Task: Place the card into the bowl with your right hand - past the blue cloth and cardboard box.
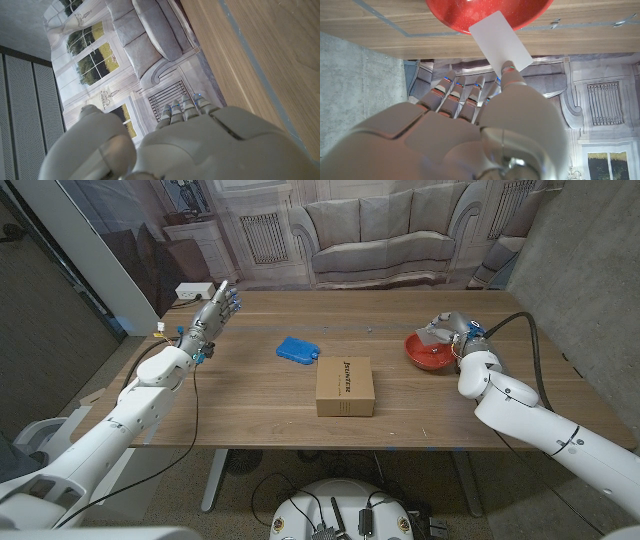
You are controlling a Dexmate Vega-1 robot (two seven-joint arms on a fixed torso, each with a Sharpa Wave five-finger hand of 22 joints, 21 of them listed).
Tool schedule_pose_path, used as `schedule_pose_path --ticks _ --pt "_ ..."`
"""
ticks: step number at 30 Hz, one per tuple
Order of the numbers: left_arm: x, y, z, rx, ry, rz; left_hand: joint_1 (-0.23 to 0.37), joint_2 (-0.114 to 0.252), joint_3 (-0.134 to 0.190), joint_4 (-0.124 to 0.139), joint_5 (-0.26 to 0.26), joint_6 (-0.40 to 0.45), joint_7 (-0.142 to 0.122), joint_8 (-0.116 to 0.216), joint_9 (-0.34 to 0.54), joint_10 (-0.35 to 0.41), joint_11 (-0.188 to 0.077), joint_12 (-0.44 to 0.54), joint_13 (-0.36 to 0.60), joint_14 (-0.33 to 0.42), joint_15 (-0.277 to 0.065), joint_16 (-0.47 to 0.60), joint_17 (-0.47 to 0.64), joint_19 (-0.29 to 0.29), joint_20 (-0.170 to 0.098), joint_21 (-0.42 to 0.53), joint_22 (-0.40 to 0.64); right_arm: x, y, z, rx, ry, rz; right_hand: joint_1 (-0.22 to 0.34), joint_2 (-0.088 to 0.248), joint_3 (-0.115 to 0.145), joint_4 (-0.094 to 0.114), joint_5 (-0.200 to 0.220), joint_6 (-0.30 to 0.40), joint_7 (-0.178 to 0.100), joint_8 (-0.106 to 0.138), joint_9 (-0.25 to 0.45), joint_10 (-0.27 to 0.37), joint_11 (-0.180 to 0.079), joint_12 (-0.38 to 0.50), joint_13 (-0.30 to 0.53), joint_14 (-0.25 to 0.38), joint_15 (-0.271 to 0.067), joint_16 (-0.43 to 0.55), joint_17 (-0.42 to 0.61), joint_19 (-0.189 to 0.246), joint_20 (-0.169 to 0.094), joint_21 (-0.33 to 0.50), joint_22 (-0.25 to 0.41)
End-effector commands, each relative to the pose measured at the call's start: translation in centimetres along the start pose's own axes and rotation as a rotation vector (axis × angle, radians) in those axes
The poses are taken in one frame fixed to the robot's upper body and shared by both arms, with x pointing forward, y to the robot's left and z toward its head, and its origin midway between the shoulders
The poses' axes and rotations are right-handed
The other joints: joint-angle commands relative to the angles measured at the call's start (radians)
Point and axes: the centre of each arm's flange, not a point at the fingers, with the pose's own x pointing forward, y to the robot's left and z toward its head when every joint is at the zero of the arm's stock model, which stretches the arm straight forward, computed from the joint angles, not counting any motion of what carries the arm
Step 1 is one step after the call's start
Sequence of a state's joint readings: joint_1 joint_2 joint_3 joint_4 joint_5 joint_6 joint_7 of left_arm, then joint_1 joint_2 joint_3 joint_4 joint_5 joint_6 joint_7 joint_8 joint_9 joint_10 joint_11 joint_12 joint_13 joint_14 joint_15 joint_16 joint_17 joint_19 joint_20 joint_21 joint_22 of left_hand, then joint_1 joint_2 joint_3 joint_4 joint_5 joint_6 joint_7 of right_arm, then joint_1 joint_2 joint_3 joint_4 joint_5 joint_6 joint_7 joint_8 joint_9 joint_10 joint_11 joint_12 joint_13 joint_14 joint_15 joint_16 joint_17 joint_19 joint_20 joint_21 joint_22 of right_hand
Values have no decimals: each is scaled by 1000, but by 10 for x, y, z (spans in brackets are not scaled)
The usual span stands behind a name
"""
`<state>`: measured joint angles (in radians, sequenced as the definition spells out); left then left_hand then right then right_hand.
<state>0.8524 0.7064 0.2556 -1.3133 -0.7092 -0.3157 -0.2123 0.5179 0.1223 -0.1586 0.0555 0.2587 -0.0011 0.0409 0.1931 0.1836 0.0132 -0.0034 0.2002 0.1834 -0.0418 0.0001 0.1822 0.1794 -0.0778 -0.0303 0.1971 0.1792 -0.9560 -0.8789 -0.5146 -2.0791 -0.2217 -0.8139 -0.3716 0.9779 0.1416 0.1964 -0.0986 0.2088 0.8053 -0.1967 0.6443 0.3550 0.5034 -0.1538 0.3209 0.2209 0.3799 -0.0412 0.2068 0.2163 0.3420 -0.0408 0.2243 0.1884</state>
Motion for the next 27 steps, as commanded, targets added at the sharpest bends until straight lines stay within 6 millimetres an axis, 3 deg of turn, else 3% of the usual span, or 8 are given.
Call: schedule_pose_path --ticks 1,27 --pt "3 -3 -1 0 3 -4 9 0 -7 -1 -1 -2 1 3 4 2 -1 1 6 -11 -2 5 4 -10 -38 1 1 4 6 -7 6 19 14 2 6 6 1 -1 1 -3 3 3 3 0 -6 5 11 -101 6 5 5 -68 -5 2" --pt "15 0 6 13 0 -10 11 2 -9 0 -2 -2 1 3 4 1 -2 1 6 -10 -3 6 4 -13 -36 1 2 13 24 -19 49 68 41 0 12 11 4 -5 -3 -3 7 6 4 3 -6 6 11 -97 5 9 5 -67 -6 3"
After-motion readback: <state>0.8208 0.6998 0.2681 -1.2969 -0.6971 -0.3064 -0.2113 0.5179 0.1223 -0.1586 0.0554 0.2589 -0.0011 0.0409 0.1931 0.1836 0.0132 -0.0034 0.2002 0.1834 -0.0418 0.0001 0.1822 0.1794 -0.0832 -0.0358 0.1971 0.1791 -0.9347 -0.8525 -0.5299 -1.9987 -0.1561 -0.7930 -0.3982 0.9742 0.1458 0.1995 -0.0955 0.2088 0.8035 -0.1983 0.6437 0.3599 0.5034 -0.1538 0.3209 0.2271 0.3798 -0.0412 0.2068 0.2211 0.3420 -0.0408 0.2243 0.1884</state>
